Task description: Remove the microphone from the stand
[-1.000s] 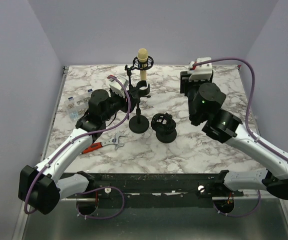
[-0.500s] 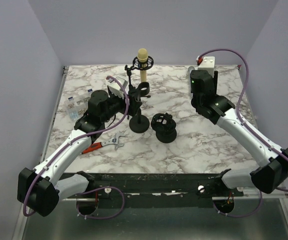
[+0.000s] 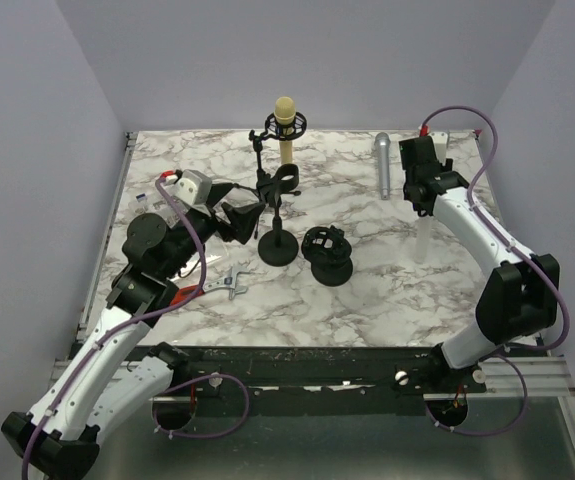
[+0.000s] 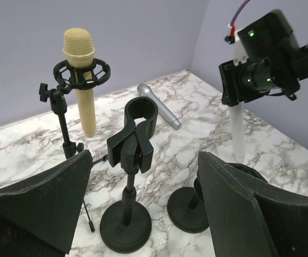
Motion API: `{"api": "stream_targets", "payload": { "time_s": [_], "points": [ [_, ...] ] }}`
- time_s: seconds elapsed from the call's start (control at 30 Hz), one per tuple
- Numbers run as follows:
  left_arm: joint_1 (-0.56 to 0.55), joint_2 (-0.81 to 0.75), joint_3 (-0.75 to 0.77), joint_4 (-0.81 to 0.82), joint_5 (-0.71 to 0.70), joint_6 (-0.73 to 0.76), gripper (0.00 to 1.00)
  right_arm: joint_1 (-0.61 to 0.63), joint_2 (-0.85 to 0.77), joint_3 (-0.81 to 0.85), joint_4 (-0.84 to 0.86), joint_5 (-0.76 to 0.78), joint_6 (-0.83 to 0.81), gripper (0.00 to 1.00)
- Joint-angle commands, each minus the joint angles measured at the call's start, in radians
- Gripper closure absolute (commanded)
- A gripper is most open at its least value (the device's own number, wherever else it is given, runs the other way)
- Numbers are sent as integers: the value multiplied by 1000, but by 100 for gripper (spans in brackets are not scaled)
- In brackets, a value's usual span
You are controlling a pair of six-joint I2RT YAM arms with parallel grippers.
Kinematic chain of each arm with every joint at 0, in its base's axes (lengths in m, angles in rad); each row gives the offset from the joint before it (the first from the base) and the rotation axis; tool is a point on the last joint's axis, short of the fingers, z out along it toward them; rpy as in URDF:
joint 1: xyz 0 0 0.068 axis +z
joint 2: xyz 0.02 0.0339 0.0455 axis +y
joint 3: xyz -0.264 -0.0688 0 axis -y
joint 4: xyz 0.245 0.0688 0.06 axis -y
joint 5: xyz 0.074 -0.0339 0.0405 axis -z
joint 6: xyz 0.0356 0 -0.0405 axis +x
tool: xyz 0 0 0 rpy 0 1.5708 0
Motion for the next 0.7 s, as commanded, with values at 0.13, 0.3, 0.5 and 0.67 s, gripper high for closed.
{"api": "stream_targets", "payload": {
  "time_s": [0.13,0.3,0.5,0.67],
  "points": [
    [-9,-154,-65,19,-62,-11,16,-13,132,54,130,-50,-46,99],
    [-20,-171,-63,15,-68,-12,16,-27,246,156,179,-48,-82,99],
    [-37,-197,-64,14,-72,-14,16,-72,419,297,220,-93,-142,99],
    [-60,-212,-70,11,-105,11,16,-95,549,431,244,-99,-200,99]
  ]
}}
